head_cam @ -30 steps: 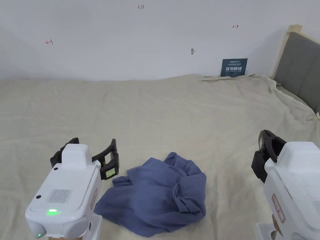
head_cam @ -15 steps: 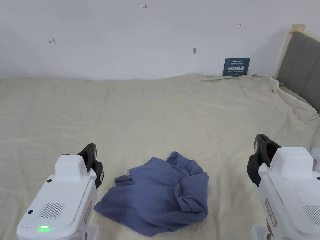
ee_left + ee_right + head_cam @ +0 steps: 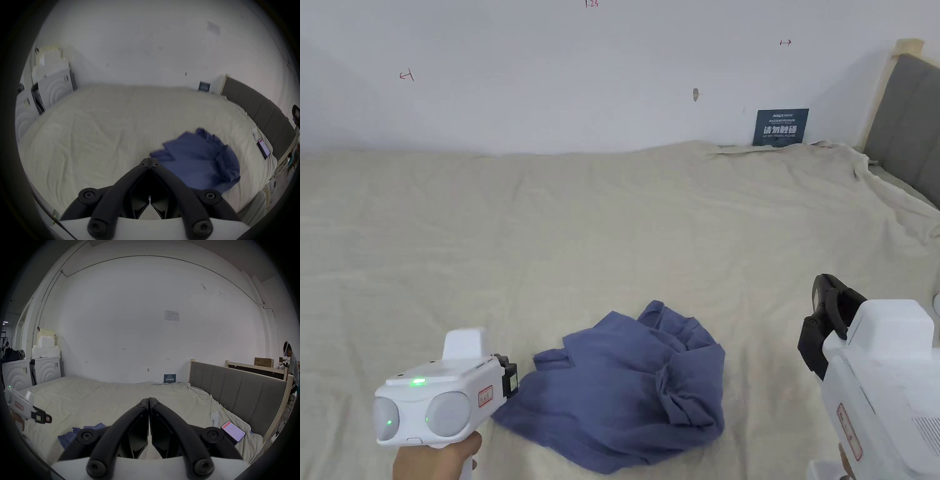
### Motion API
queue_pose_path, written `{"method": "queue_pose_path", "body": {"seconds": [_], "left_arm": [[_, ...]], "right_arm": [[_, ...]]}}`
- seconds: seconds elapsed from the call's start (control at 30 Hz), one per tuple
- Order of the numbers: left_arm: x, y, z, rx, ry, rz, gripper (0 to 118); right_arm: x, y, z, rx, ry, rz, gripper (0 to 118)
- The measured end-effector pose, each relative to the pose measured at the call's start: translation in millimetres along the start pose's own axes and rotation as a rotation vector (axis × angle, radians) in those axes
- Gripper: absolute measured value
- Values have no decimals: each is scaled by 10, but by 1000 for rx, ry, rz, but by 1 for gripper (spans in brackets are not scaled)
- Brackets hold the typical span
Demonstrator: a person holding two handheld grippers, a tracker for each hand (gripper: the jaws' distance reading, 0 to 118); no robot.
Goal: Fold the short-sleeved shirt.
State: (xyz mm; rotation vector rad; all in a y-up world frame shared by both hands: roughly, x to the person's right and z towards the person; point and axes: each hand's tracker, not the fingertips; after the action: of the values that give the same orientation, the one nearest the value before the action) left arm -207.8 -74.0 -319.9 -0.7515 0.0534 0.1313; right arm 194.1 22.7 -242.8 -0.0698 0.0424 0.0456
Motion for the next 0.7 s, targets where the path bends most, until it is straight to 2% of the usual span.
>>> {"method": "queue_pose_path", "body": {"seconds": [0.17,0.23,0.27,0.3,0.33,0.4,0.57,0.6,0.63,0.7], "left_arm": [[-90,-95,-369,-152,4,29,1],[-104,-114,-482,-190,16,28,20],[-98,-133,-506,-210,20,21,33],[-94,-145,-547,-233,31,11,55],[-90,-160,-597,-237,37,12,70],[-88,-175,-676,-262,43,11,83],[-85,-220,-877,-335,76,32,83],[-81,-232,-912,-352,81,26,79],[-74,-240,-935,-365,76,20,67],[-61,-267,-948,-357,50,13,24]], "right_arm": [[-6,-63,-54,-18,2,1,0],[-8,-90,-75,-26,1,0,0],[-9,-101,-83,-29,1,0,0],[-12,-116,-94,-33,1,0,0],[-14,-128,-103,-38,2,0,0],[-18,-148,-118,-45,4,0,0],[-32,-162,-149,-58,5,-1,0],[-32,-167,-160,-60,5,0,0],[-30,-170,-171,-61,5,0,0],[-29,-180,-200,-66,6,3,0]]}}
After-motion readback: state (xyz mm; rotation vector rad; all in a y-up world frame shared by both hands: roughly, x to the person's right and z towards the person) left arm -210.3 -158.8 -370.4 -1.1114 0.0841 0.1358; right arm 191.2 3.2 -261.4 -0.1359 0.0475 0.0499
